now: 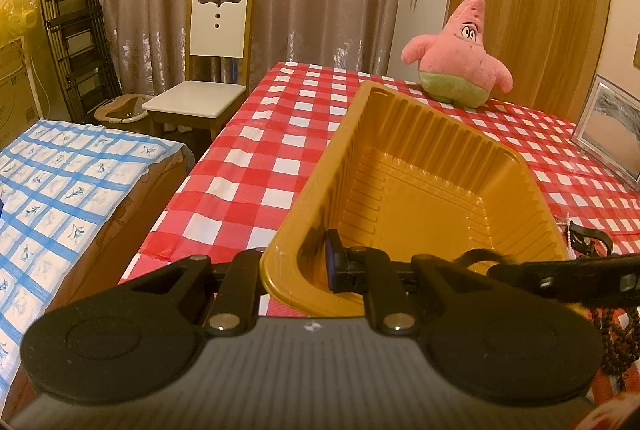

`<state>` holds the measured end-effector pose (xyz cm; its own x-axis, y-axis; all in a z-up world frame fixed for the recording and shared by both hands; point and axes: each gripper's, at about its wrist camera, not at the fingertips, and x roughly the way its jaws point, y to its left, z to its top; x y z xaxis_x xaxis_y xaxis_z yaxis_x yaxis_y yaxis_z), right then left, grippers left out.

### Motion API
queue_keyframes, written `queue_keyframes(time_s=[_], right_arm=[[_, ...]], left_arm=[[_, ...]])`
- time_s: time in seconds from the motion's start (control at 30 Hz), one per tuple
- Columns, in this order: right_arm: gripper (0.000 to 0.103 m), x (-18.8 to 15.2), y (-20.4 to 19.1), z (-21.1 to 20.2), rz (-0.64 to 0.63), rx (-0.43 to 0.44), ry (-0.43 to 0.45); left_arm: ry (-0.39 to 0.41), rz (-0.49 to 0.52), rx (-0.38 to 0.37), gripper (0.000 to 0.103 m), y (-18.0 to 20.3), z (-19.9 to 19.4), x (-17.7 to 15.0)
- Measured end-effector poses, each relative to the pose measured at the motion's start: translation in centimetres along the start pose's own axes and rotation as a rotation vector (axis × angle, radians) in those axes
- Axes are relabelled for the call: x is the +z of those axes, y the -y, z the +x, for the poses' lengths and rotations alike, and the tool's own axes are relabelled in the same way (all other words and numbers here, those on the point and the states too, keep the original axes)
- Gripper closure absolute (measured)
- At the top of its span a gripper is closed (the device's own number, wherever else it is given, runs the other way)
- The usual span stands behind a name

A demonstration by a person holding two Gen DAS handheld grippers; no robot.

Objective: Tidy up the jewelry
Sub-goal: 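Lower the watch into the orange tray and open the right gripper, then grasp the black oval band beside the beads with the right gripper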

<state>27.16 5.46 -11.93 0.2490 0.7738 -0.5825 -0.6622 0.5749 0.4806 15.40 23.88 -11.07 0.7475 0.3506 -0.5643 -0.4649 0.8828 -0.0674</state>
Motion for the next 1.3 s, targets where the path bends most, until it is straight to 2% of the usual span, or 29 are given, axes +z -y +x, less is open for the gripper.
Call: queue_keyframes(time_s=[0.13, 0.27, 0.43, 0.57, 0.7, 0.87, 0.97, 1.1, 1.3], right_arm=[[0.067, -0.2, -0.4, 1.1, -0.048, -0.007, -0.012], [0.050, -0.3, -0.7, 0.6, -0.063, -0.006, -0.027], [0.049, 0.0, -1.0, -2.7, -0.070, -0.018, 0.026], [0.049, -0.1, -0.4, -6.8, -0.092, -0.063, 0.083], [0.049, -1.2, 1.9, -10.7, -0.075, -0.166, 0.093], [0.049, -3.4, 5.8, -14.9, 0.005, -0.319, 0.084], [0.049, -4.6, 7.6, -16.8, 0.051, -0.381, 0.071], [0.050, -6.1, 8.2, -18.4, 0.059, -0.404, 0.050], [0.050, -7.7, 7.7, -17.7, 0.034, -0.398, 0.014]], left_arm=[[0.001, 0.003, 0.001, 0.090, 0.0, 0.1, 0.1], [-0.006, 0.007, 0.001, 0.089, -0.1, 0.3, 0.1], [-0.007, 0.011, 0.001, 0.089, -0.1, 0.3, 0.1], [-0.005, 0.014, 0.001, 0.089, -0.2, 0.3, 0.1], [-0.004, 0.018, 0.001, 0.089, -0.2, 0.2, 0.2], [-0.006, 0.016, 0.002, 0.089, -0.3, 0.1, 0.3], [-0.007, 0.018, 0.003, 0.089, -0.3, 0.1, 0.3], [-0.006, 0.022, 0.004, 0.089, -0.3, 0.1, 0.4], [-0.006, 0.029, 0.005, 0.089, -0.2, 0.0, 0.6]])
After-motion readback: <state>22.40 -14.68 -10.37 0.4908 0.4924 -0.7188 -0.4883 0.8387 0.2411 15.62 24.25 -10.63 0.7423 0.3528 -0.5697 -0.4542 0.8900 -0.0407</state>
